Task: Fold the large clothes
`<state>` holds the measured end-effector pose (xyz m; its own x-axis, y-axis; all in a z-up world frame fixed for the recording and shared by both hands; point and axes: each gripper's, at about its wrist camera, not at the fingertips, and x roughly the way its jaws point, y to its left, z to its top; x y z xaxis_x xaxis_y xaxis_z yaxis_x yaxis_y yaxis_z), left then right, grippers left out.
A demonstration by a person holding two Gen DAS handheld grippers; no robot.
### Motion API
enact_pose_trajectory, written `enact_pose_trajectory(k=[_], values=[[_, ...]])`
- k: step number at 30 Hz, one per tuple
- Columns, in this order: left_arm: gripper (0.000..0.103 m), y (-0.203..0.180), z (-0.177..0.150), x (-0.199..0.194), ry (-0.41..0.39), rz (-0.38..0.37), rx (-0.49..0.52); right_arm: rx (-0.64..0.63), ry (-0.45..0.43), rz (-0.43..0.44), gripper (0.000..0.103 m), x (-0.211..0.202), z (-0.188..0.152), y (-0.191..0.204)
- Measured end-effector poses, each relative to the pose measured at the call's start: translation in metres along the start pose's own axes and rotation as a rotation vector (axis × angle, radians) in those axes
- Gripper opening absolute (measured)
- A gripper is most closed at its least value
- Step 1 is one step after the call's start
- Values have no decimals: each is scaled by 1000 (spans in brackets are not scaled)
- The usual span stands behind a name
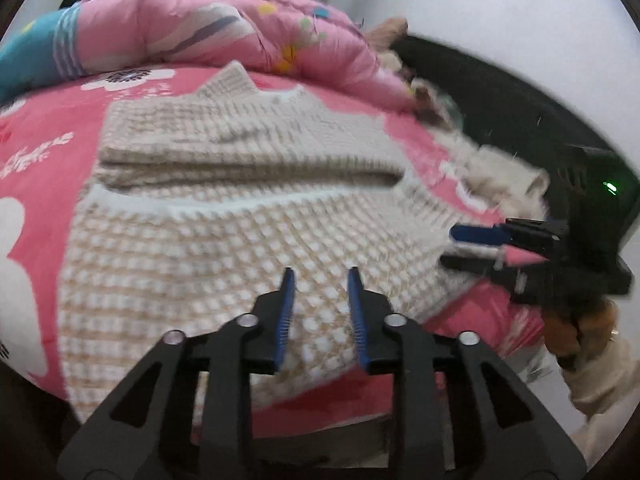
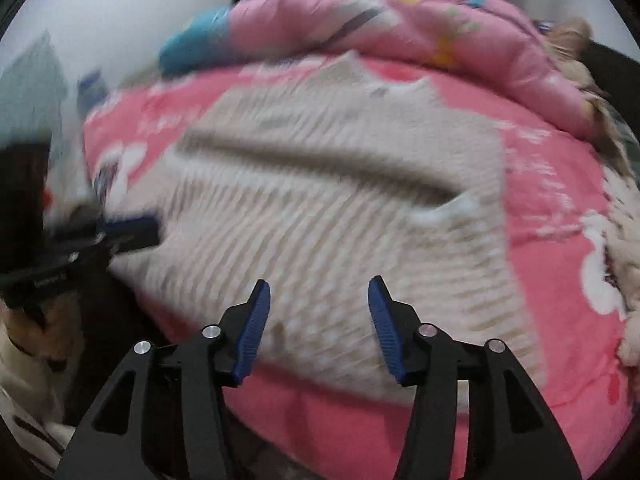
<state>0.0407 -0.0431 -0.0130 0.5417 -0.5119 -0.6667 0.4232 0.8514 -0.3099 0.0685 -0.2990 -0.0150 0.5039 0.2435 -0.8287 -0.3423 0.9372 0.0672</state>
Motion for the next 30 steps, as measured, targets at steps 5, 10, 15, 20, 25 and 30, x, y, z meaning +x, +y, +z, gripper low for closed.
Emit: enact_pose_trajectory(k=[5,10,15,20,25,30], values=[[34,1,-12,41,65,88,-25,74,82,-22,59,46,-11,-4],[39,-18,-9,7,10,127,52,64,10,60,59,3,-2,6],[54,-7,-25,36,65,199,4,-34,54,-53,75,48,-11,31],[56,-9,-18,5,-3,198,7,53,32,16,76,23,-3,11],[61,36,-29,6,23,297,-116,108,3,-104,76,6,-17,-20],[62,45,-26,-2,-5,240,-143,172,56,-68,78,18,-23,-39]])
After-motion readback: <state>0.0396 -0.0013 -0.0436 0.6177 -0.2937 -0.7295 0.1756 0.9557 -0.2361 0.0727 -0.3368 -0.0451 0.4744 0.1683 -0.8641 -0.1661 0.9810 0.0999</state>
